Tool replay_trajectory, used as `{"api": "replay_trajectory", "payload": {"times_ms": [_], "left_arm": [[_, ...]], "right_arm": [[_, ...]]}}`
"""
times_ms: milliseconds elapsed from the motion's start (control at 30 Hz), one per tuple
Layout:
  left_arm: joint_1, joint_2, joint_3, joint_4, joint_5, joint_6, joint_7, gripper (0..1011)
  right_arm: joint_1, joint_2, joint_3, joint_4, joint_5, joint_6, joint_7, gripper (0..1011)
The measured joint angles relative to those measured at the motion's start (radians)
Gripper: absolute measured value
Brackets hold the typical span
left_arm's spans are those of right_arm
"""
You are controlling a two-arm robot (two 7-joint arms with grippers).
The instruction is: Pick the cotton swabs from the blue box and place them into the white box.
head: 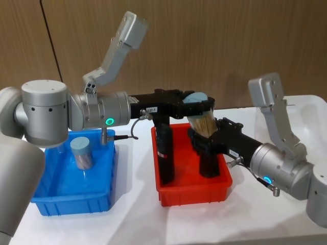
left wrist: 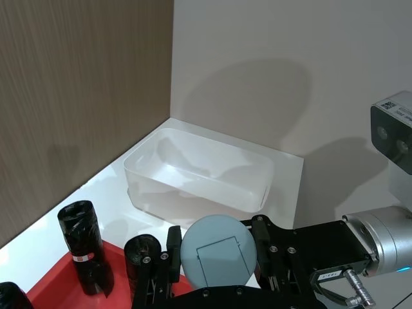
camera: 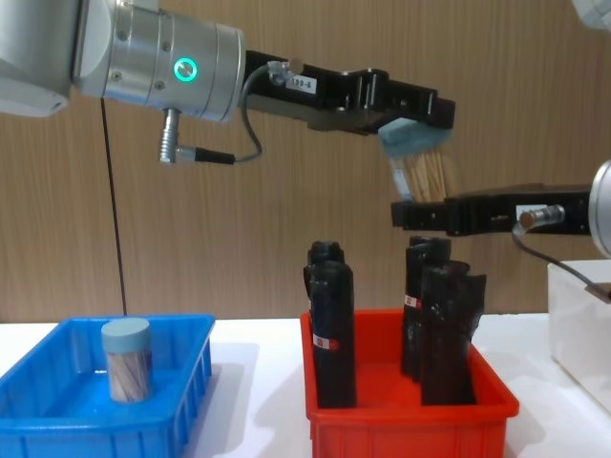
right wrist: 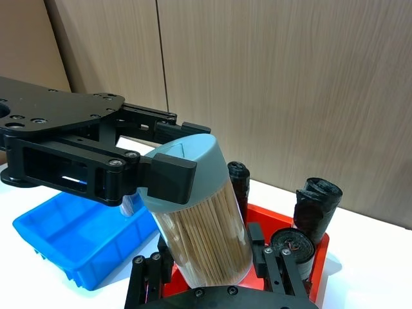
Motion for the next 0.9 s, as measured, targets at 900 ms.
{"api": "replay_trajectory", "payload": {"times_ms": [900], "left_arm": [[0.0, 0.0, 0.001, 0.0, 0.0, 0.003, -0.001, 1004]], "right_arm": [[0.003, 0.001, -0.004, -0.014, 0.02, -0.001, 0.001, 682]]}}
